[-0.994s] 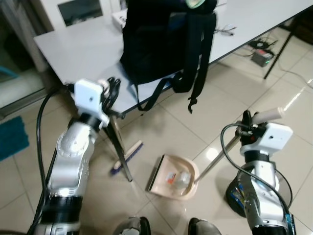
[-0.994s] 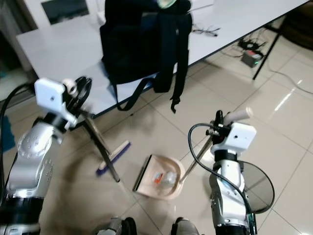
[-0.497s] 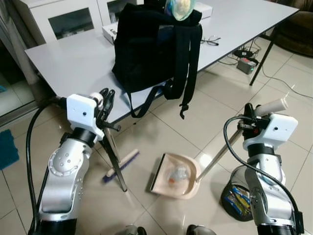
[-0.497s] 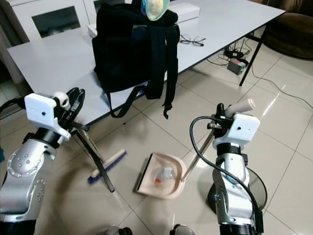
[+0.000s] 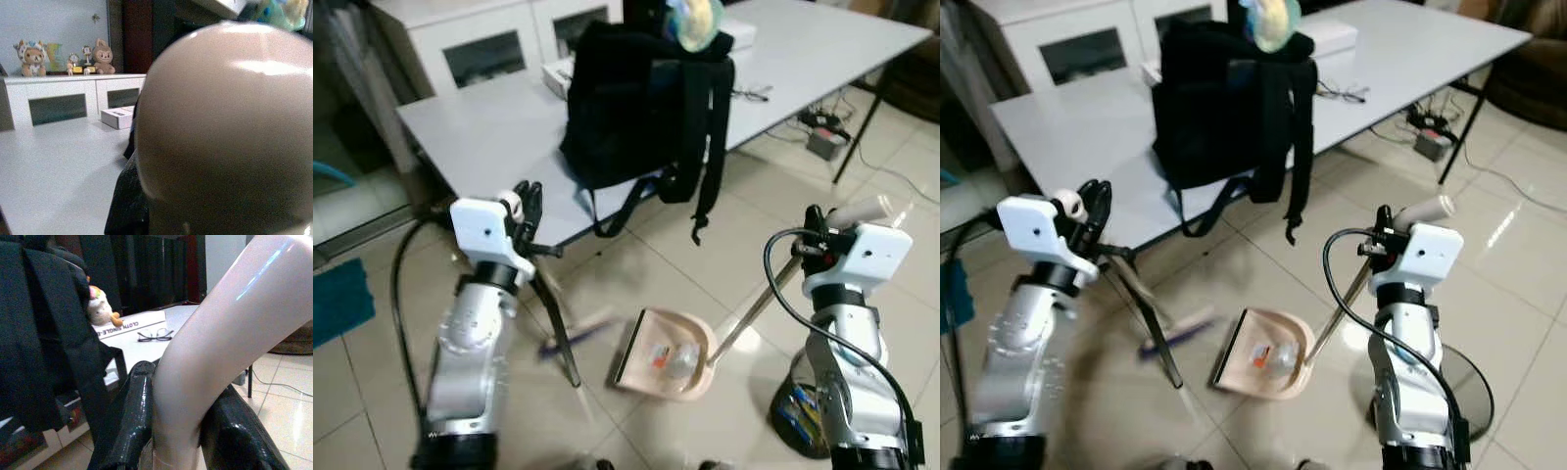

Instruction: Sweep floor

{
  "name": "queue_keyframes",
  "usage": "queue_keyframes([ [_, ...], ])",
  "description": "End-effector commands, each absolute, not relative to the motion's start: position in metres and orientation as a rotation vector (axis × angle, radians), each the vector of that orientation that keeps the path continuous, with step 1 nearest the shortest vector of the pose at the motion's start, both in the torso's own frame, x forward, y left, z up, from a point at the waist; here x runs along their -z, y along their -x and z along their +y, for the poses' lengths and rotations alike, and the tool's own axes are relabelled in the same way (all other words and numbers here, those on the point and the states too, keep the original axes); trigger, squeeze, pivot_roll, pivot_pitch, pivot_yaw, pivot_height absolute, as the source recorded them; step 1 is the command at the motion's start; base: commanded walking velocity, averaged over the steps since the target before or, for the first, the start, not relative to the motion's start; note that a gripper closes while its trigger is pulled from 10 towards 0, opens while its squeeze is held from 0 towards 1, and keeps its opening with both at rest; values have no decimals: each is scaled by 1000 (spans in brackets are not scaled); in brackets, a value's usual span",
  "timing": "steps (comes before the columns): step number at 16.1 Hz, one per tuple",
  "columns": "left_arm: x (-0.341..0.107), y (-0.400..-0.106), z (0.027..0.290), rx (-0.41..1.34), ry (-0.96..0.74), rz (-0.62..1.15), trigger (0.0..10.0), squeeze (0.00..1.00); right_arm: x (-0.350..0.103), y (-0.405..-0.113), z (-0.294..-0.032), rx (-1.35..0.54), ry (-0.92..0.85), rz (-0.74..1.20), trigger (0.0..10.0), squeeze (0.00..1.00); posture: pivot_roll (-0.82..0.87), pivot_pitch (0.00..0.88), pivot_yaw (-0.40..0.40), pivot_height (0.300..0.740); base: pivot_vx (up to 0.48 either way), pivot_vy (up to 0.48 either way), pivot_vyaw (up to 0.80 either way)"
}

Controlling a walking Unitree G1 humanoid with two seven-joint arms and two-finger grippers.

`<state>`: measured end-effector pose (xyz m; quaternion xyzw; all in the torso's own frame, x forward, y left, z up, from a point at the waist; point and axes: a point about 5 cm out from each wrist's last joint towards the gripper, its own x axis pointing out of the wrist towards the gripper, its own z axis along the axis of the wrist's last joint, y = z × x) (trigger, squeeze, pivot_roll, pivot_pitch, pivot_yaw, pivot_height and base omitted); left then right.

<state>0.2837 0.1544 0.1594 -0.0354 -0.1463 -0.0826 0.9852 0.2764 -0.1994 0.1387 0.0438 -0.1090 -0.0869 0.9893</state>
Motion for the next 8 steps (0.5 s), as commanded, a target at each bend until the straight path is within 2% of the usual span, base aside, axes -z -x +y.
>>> queue_keyframes([
  [1, -151, -289, 135, 269, 214, -274, 10000, 0, -156, -279, -197, 166, -97, -291, 10000, 0, -25, 33, 50, 740, 0, 0, 0],
  [3, -152, -293, 128, 342, 204, -303, 10000, 0, -157, -280, -197, 165, -96, -296, 10000, 0, -29, 34, 53, 740, 0, 0, 0],
  [6, -148, -298, 117, 463, 187, -252, 10000, 0, -159, -280, -199, 171, -87, -302, 10000, 0, -39, 41, 65, 740, 0, 0, 0],
  [8, -141, -295, 117, 526, 105, -210, 10000, 0, -161, -278, -206, 194, -74, -305, 10000, 0, -40, 48, 67, 740, 0, 0, 0],
])
